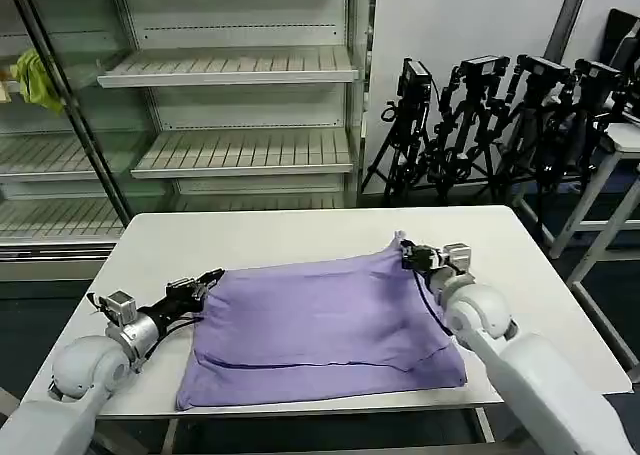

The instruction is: Fold and organize the clothes.

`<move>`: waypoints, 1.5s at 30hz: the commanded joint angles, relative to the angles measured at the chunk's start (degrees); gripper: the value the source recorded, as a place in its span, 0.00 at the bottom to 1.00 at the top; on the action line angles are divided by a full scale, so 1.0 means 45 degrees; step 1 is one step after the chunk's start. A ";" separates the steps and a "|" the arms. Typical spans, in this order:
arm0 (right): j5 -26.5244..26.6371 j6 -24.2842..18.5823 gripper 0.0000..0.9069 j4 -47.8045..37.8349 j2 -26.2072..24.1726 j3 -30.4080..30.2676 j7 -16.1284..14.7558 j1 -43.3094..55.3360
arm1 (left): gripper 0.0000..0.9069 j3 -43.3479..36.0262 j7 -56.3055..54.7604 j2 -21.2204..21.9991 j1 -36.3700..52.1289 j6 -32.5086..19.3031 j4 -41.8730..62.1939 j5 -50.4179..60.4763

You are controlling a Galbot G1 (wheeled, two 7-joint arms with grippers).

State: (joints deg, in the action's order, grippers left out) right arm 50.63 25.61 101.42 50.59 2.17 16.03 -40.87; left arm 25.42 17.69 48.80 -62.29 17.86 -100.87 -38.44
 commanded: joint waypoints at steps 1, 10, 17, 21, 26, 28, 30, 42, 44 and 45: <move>0.0190 -0.0015 0.00 0.2726 -0.1459 0.1923 -0.0060 -0.2941 | 0.07 0.0856 -0.0034 -0.0110 -0.1783 0.0125 -0.1916 -0.0116; -0.0802 -0.0146 0.00 0.3206 -0.1669 0.2180 -0.0406 -0.4882 | 0.07 0.1542 0.0001 -0.0300 -0.3070 0.0101 -0.2440 -0.0092; -0.1272 -0.0167 0.00 0.3322 -0.1472 0.2026 -0.0479 -0.5316 | 0.07 0.1845 0.0051 -0.0324 -0.3731 0.0058 -0.2746 -0.0051; -0.1287 -0.0173 0.00 0.3342 -0.1539 0.2064 -0.0484 -0.5382 | 0.07 0.1899 0.0062 -0.0265 -0.4007 0.0049 -0.2843 0.0024; -0.1294 -0.0188 0.00 0.3338 -0.1618 0.2178 -0.0506 -0.5465 | 0.07 0.1976 0.0095 -0.0195 -0.4356 0.0034 -0.3002 0.0110; -0.1290 -0.0195 0.00 0.3342 -0.1641 0.2211 -0.0515 -0.5489 | 0.07 0.2010 0.0109 -0.0182 -0.4434 0.0035 -0.3039 0.0127; -0.1276 -0.0204 0.00 0.3360 -0.1668 0.2258 -0.0516 -0.5502 | 0.07 0.2056 0.0108 -0.0179 -0.4520 0.0030 -0.3070 0.0140; -0.1217 -0.0172 0.00 0.3711 -0.1983 0.2464 -0.0530 -0.5822 | 0.07 0.2111 0.0186 0.0003 -0.4884 -0.0025 -0.3057 0.0386; -0.1275 -0.0158 0.00 0.3776 -0.1996 0.2455 -0.0545 -0.5942 | 0.07 0.2079 0.0192 0.0035 -0.4924 -0.0042 -0.3015 0.0466; -0.1309 -0.0154 0.00 0.3789 -0.1996 0.2458 -0.0553 -0.5980 | 0.07 0.2072 0.0191 0.0043 -0.4933 -0.0046 -0.3006 0.0472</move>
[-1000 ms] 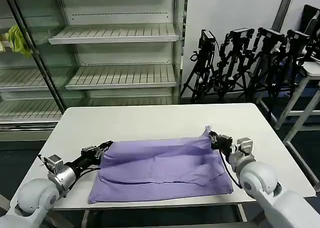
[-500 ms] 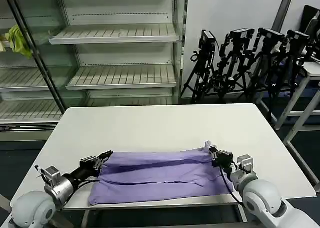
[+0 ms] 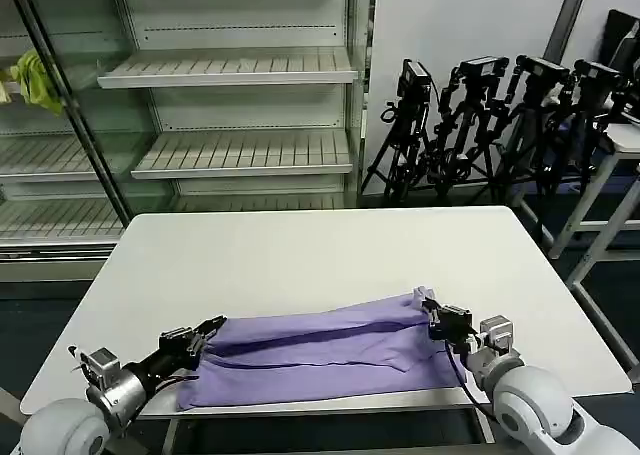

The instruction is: Fold and organize the clothes.

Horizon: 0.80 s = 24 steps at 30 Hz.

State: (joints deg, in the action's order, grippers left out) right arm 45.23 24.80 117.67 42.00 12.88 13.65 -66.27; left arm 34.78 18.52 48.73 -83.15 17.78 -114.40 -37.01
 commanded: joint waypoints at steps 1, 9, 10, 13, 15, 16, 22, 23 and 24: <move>-0.0179 0.0033 0.00 0.0201 -0.0096 0.0074 -0.0045 -0.0394 | 0.07 -0.0018 0.0005 0.0073 -0.0316 -0.0028 0.0008 0.0207; -0.0428 0.0170 0.00 0.0413 -0.0197 0.0254 -0.0056 -0.0745 | 1.00 0.0123 -0.0016 0.0042 -0.0526 0.0068 -0.0185 0.0346; -0.0462 0.0200 0.24 0.0448 -0.0213 0.0298 -0.0039 -0.0810 | 1.00 0.0169 -0.0020 0.0036 -0.0576 0.0066 -0.0229 0.0356; -0.0562 0.0271 1.00 0.0568 -0.0279 0.0466 -0.0059 -0.0988 | 1.00 0.0331 -0.0029 0.0012 -0.0733 0.0088 -0.0395 0.0392; -0.0619 0.0275 1.00 0.0641 -0.0313 0.0573 -0.0065 -0.1106 | 1.00 0.0480 -0.0038 -0.0013 -0.0861 0.0103 -0.0513 0.0416; -0.0643 0.0274 1.00 0.0652 -0.0323 0.0594 -0.0060 -0.1138 | 1.00 0.0583 -0.0043 -0.0017 -0.0922 0.0104 -0.0544 0.0422; -0.0779 0.0278 1.00 0.0975 -0.0543 0.1050 -0.0029 -0.1493 | 1.00 0.1023 -0.0100 -0.0083 -0.1140 0.0062 -0.0704 0.0622; -0.0766 0.0282 1.00 0.1079 -0.0628 0.1230 -0.0029 -0.1579 | 1.00 0.1082 -0.0122 -0.0091 -0.1155 0.0052 -0.0712 0.0629; -0.0760 0.0294 1.00 0.1194 -0.0700 0.1439 -0.0027 -0.1650 | 1.00 0.1226 -0.0139 -0.0112 -0.1169 0.0050 -0.0720 0.0640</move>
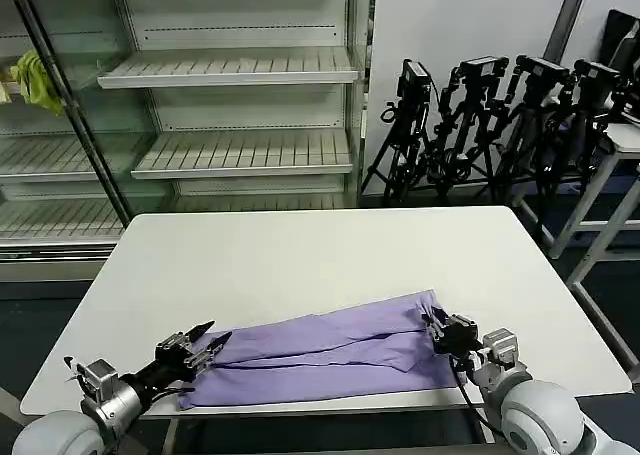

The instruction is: Fold and organize the clothes.

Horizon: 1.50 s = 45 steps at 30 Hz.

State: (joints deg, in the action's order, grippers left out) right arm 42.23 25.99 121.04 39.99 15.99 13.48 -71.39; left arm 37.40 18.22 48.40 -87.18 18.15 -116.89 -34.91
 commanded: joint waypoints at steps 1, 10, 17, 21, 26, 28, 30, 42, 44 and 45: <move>-0.0082 0.0029 1.00 0.0513 -0.0308 0.0812 0.0012 -0.0560 | 1.00 0.0704 -0.0086 -0.0045 -0.0275 -0.0031 -0.0175 0.0169; 0.0464 0.0068 1.00 0.1246 -0.1053 0.2862 0.0028 -0.1170 | 1.00 0.1839 -0.0309 -0.0289 -0.0410 -0.0008 -0.0549 -0.0298; 0.1254 0.0086 1.00 0.1616 -0.1288 0.4051 0.0098 -0.0946 | 1.00 0.2602 -0.0879 -0.0161 -0.1028 0.0252 -0.1398 -0.1246; 0.1363 0.0085 1.00 0.1858 -0.1219 0.4161 0.0106 -0.0753 | 1.00 0.2597 -0.1366 0.0554 -0.1635 0.0619 -0.1814 -0.1594; 0.1443 0.0056 1.00 0.2152 -0.0987 0.4125 0.0065 -0.0702 | 1.00 0.2415 -0.1804 0.1635 -0.2121 0.0969 -0.1929 -0.1776; 0.1453 0.0046 1.00 0.2234 -0.0857 0.4075 0.0053 -0.0662 | 1.00 0.2276 -0.1909 0.1839 -0.2187 0.0981 -0.1812 -0.1782; 0.1436 0.0041 1.00 0.2298 -0.0641 0.3891 0.0068 -0.0542 | 1.00 0.2026 -0.1981 0.2122 -0.2136 0.0984 -0.1583 -0.1729; 0.1317 0.0073 1.00 0.2677 -0.0246 0.3495 0.0113 -0.0562 | 1.00 0.1585 -0.1931 0.2716 -0.2029 0.0946 -0.0728 -0.1639; 0.1288 0.0076 1.00 0.2733 -0.0185 0.3476 0.0114 -0.0567 | 1.00 0.1534 -0.1904 0.2742 -0.2139 0.0923 -0.0694 -0.1583; 0.1272 0.0074 1.00 0.2768 -0.0136 0.3465 0.0121 -0.0574 | 1.00 0.1484 -0.1914 0.2772 -0.2167 0.0918 -0.0663 -0.1549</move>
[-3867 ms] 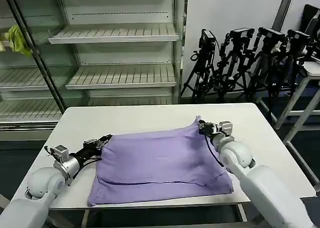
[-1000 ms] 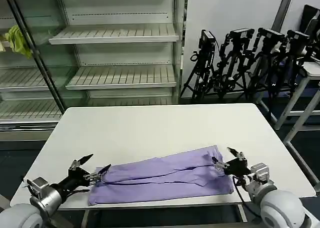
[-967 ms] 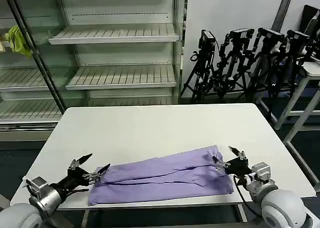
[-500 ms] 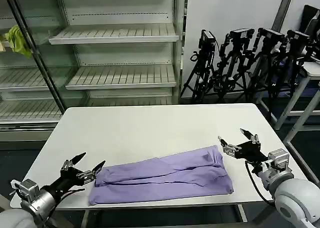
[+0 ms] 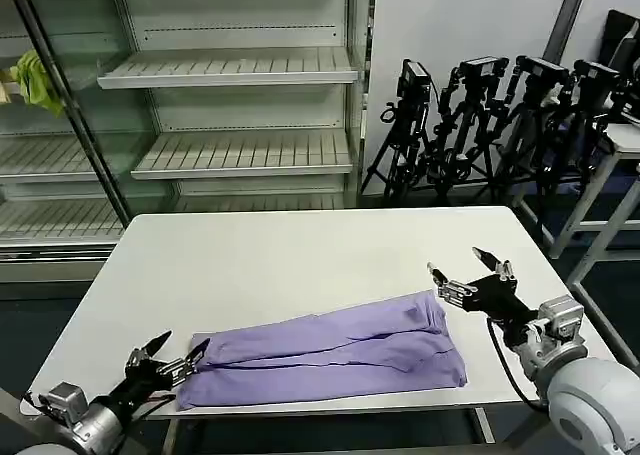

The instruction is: Fold and organize the clothes.

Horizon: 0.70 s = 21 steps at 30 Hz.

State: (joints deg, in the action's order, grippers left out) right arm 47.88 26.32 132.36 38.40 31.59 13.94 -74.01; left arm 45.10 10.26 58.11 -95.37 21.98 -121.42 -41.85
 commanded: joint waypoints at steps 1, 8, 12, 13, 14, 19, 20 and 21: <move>0.0012 0.0007 1.00 0.0286 0.0257 -0.0013 0.0021 -0.0007 | 1.00 -0.0276 -0.0132 0.0623 -0.0391 0.0047 0.0384 0.0066; -0.0148 -0.0015 1.00 0.0395 0.0436 0.0001 -0.0011 -0.0211 | 1.00 -0.0583 -0.0081 0.0786 -0.0435 0.0034 0.0374 0.0300; -0.0169 -0.0028 1.00 0.0432 0.0485 -0.0008 -0.0006 -0.0246 | 1.00 -0.0723 -0.0061 0.0864 -0.0395 0.0016 0.0405 0.0403; -0.0178 -0.0029 1.00 0.0455 0.0496 -0.0019 0.0001 -0.0251 | 1.00 -0.0751 -0.0063 0.0896 -0.0386 0.0013 0.0424 0.0408; -0.0180 -0.0030 1.00 0.0474 0.0508 -0.0027 -0.0002 -0.0258 | 1.00 -0.0771 -0.0045 0.0906 -0.0392 0.0013 0.0441 0.0421; -0.0227 -0.0022 1.00 0.0567 0.0565 -0.0111 0.0016 -0.0276 | 1.00 -0.0896 -0.0010 0.1010 -0.0372 -0.0028 0.0471 0.0498; -0.0253 -0.0025 1.00 0.0594 0.0579 -0.0132 0.0021 -0.0281 | 1.00 -0.0917 -0.0002 0.1027 -0.0352 -0.0031 0.0483 0.0508; -0.0251 -0.0019 1.00 0.0620 0.0589 -0.0143 0.0028 -0.0290 | 1.00 -0.0934 0.0006 0.1038 -0.0332 -0.0033 0.0492 0.0514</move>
State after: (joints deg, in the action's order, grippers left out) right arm 46.91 26.26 134.77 40.83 31.04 14.02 -75.20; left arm 41.68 10.24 62.13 -96.74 21.69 -119.61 -39.93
